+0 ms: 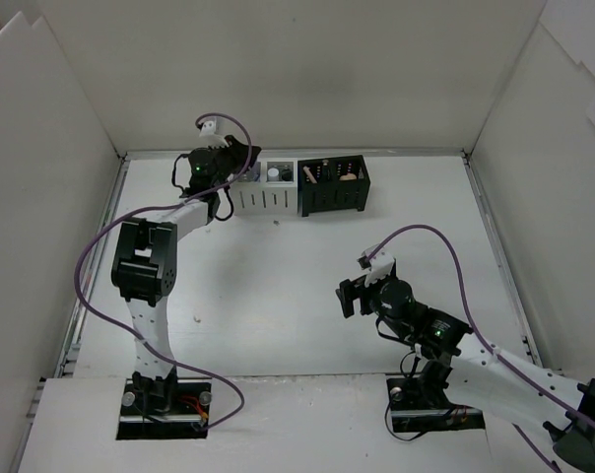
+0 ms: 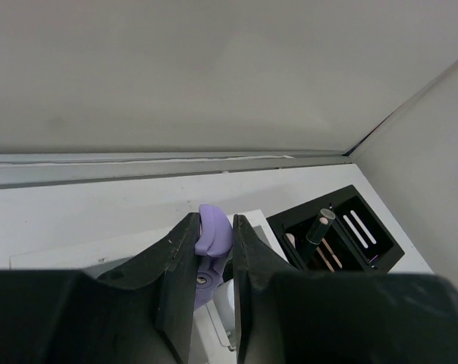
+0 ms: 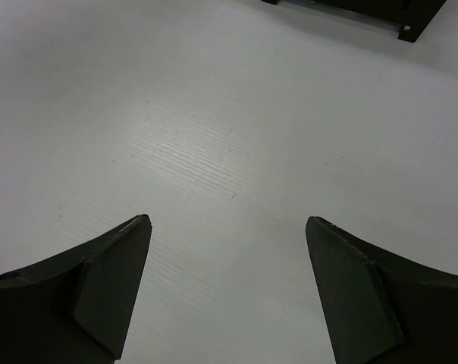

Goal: Organize the makeup

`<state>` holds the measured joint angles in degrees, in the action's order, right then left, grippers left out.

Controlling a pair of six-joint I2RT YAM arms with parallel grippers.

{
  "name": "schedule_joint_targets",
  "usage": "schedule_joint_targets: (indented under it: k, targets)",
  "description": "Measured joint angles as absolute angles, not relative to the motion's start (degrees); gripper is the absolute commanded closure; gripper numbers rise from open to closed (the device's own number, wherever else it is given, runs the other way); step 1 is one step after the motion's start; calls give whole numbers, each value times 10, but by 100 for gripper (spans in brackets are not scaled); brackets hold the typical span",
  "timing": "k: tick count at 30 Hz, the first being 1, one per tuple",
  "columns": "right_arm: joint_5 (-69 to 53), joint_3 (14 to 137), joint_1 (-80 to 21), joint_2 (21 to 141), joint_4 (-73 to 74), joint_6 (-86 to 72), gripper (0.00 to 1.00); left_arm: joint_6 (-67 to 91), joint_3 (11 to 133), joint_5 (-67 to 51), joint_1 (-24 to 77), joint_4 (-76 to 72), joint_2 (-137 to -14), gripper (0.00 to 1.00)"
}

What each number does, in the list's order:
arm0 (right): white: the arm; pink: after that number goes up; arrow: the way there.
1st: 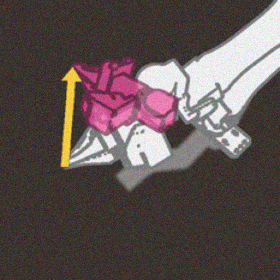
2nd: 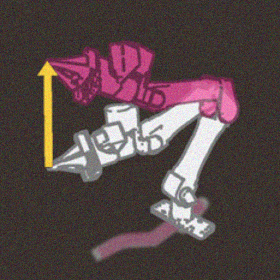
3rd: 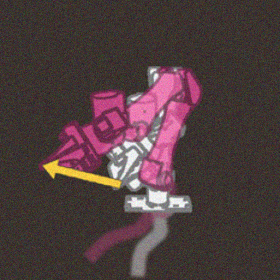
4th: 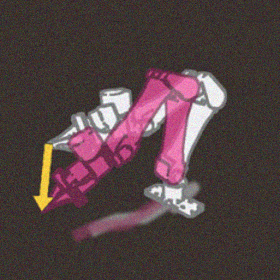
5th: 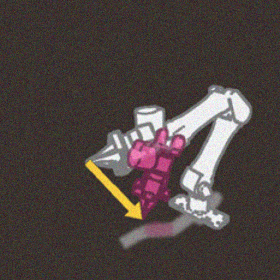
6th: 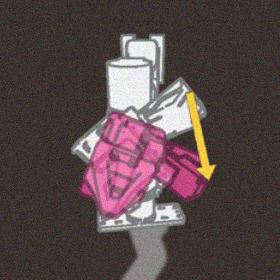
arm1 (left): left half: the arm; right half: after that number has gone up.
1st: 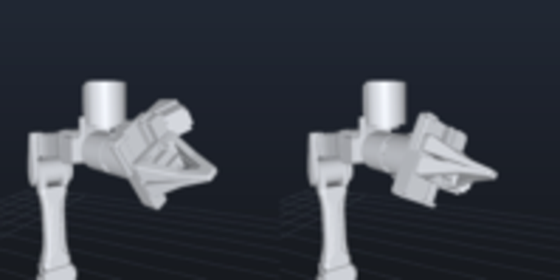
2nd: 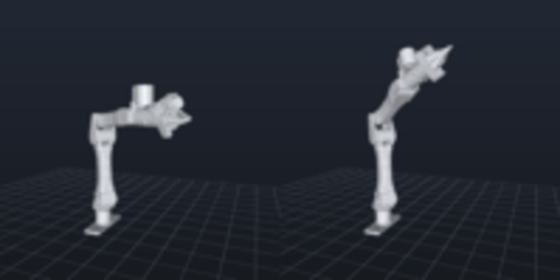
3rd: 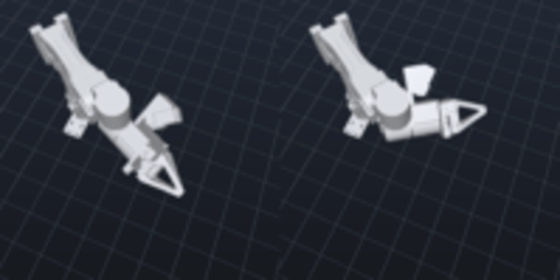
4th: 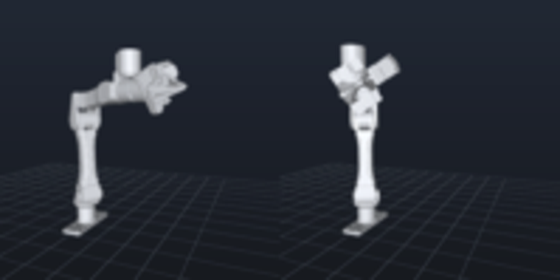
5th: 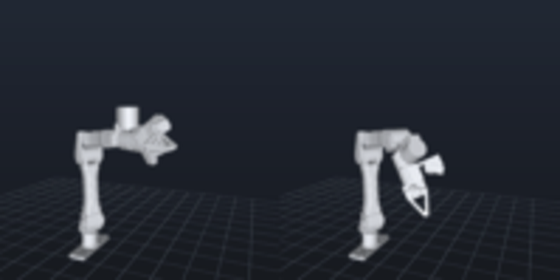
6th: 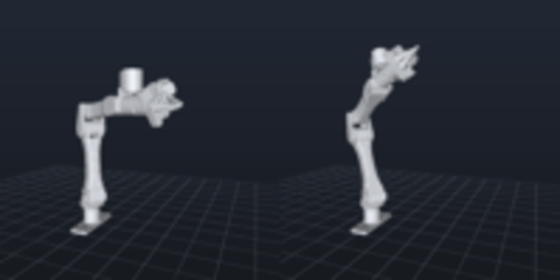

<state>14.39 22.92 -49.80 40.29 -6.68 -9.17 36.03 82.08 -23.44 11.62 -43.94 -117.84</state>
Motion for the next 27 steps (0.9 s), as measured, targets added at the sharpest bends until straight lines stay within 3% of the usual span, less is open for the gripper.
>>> schedule_joint_targets:
  k: [8,18,27]
  targets:
    - [144,229,-498,403,-67,-92,19,362,801,-220,116,-441,-1176,85]
    - [144,229,-498,403,-67,-95,19,368,800,-216,116,-443,-1175,60]
    - [144,229,-498,400,-66,-96,19,370,797,-213,116,-444,-1149,52]
